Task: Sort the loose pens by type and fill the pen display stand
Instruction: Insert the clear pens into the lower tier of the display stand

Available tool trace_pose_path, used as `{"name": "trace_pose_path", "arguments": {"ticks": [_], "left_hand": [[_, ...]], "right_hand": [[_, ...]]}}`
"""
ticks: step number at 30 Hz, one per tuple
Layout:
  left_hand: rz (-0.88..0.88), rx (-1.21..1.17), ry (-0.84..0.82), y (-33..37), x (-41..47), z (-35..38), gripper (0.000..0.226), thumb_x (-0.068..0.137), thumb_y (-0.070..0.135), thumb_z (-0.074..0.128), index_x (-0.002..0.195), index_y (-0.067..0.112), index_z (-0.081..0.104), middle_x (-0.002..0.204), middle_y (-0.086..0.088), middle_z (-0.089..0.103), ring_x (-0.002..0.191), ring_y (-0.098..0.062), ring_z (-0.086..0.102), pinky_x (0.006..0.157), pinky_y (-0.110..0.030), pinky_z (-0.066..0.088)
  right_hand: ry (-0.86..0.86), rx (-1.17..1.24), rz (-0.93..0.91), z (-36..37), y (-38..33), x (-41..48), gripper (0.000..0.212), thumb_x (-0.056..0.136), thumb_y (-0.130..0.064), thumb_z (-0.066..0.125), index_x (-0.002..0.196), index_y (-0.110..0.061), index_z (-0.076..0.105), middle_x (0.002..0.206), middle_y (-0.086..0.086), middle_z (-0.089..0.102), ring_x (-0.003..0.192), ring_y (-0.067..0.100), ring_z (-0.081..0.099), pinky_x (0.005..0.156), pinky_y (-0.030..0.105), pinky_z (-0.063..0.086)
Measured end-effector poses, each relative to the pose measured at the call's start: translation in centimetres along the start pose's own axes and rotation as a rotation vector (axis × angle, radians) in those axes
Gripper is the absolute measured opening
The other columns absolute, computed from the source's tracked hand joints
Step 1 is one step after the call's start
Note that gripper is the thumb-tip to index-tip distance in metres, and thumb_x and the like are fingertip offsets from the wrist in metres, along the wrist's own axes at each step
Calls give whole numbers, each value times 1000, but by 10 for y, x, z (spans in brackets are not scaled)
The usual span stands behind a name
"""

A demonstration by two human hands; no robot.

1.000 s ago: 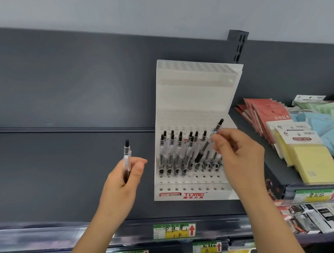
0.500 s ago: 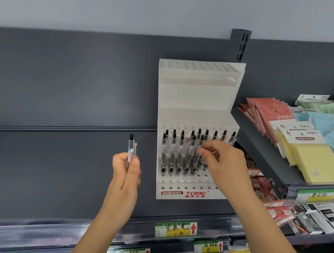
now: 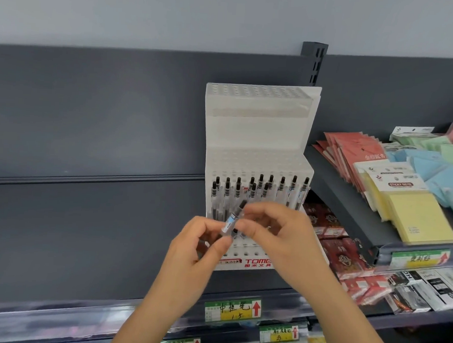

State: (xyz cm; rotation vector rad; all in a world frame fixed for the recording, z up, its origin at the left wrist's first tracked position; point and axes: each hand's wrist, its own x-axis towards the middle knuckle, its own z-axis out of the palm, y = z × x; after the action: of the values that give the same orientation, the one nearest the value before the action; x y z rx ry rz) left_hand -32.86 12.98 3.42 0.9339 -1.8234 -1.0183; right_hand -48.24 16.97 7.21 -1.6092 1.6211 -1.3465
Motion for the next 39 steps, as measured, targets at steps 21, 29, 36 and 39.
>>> {"name": "trace_pose_path", "arguments": {"ticks": [21, 29, 36, 39], "left_hand": [[208, 751, 85, -40, 2, -9, 15, 72, 20, 78, 86, 18, 73, 82, 9, 61, 75, -4, 46, 71, -6, 29], [249, 774, 85, -43, 2, -10, 15, 71, 19, 78, 85, 17, 73, 81, 8, 62, 73, -4, 48, 68, -6, 30], [266, 790, 105, -44, 2, -7, 15, 70, 18, 79, 83, 16, 73, 80, 7, 63, 71, -9, 53, 65, -17, 40], [265, 798, 92, -43, 0, -8, 16, 71, 20, 78, 86, 17, 73, 81, 7, 63, 72, -10, 56, 65, -19, 44]], "right_hand": [[454, -109, -39, -45, 13, 25, 11, 83, -19, 68, 94, -18, 68, 80, -10, 68, 73, 4, 65, 73, 19, 53], [258, -427, -40, -25, 33, 26, 17, 86, -24, 65, 93, -10, 71, 72, -7, 61, 67, 8, 58, 66, 17, 47], [268, -401, -26, -26, 39, 28, 15, 86, -24, 66, 91, -12, 71, 70, -8, 60, 65, 4, 56, 65, 18, 47], [275, -377, -12, -26, 43, 25, 15, 84, -29, 66, 96, -18, 68, 76, -14, 58, 71, -4, 54, 65, 8, 41]]}}
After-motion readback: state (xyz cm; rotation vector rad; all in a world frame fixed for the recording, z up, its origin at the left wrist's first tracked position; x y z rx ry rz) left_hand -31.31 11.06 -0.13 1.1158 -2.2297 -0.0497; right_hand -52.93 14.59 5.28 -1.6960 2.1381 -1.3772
